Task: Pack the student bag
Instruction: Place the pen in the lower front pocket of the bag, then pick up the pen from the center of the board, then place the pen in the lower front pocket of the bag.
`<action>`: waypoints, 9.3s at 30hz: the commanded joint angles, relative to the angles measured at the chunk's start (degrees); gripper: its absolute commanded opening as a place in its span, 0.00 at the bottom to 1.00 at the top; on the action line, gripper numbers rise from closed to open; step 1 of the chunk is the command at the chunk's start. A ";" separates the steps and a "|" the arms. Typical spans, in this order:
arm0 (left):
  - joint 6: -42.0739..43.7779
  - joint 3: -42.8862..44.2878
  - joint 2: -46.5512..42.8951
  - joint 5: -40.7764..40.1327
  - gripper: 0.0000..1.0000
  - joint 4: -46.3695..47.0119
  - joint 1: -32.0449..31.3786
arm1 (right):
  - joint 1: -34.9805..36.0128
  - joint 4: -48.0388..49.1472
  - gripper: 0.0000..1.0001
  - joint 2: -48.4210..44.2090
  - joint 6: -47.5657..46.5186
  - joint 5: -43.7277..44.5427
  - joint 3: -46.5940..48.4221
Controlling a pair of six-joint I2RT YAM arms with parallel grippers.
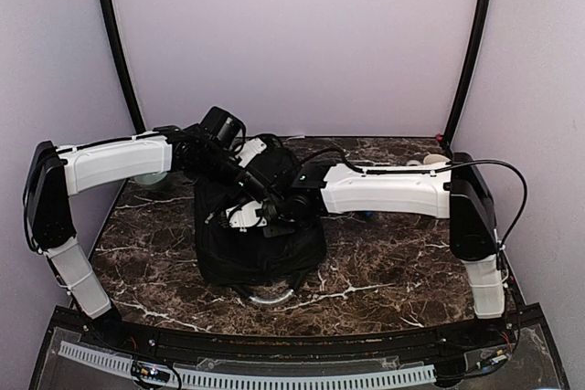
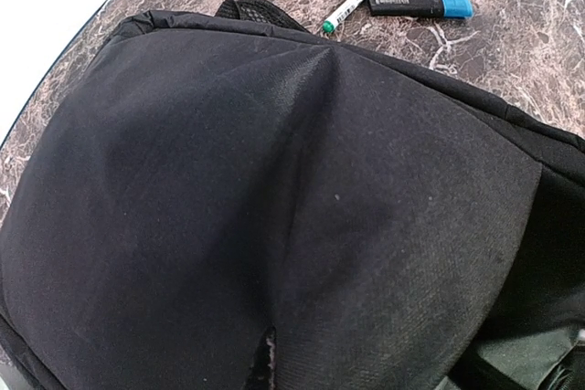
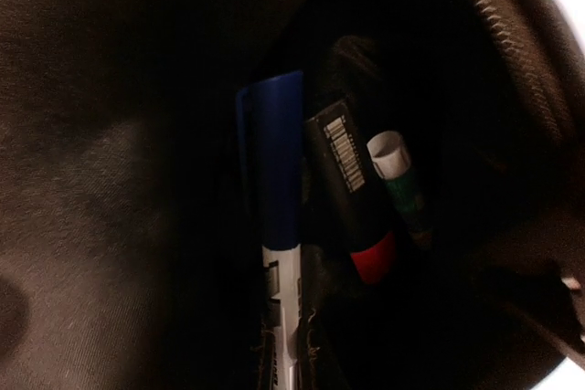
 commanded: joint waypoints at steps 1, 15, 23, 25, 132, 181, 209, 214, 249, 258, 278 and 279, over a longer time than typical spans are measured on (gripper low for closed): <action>-1.21 2.01 -4.62 2.79 0.01 2.09 0.56 | 0.57 5.03 0.06 2.79 -3.52 5.75 1.87; -2.06 2.45 -5.39 4.74 0.02 2.01 0.58 | 0.41 22.45 0.07 9.08 -14.08 15.29 0.32; -1.97 2.35 -5.74 4.49 0.02 1.99 0.58 | 0.23 45.71 0.35 10.32 -24.27 23.04 -4.90; -1.68 1.98 -5.88 4.12 0.01 2.24 0.66 | 0.27 43.18 0.35 9.71 -22.70 22.08 -4.38; -1.03 -1.03 -1.91 2.07 0.00 5.53 0.02 | -41.04 -14.50 0.41 3.10 22.27 -25.57 7.37; -0.30 -1.60 -5.85 -2.20 0.00 6.75 -1.12 | -35.81 -21.15 0.21 20.45 25.49 -16.68 15.66; 0.32 -2.44 -5.92 -4.82 0.00 7.48 -1.15 | -36.17 -23.55 0.02 8.55 28.53 -18.90 10.95; 0.48 -2.65 -6.08 -5.31 0.00 7.78 -0.90 | -36.14 -20.62 0.02 -2.40 27.37 -26.76 5.68; -4.79 -2.30 -8.96 6.57 0.00 9.73 1.16 | 0.65 -22.62 0.02 -3.95 4.09 -16.70 15.24; -4.78 -2.29 -9.91 7.12 0.00 9.58 1.10 | 0.80 -13.55 0.00 3.01 1.57 -6.02 15.90; -4.60 -2.25 -11.20 7.30 0.00 9.52 1.10 | -0.12 -4.96 0.00 12.13 -1.29 6.71 14.18; -4.60 -2.27 -11.14 7.30 0.00 9.54 1.10 | -0.12 -4.82 0.00 12.28 -1.44 6.51 14.06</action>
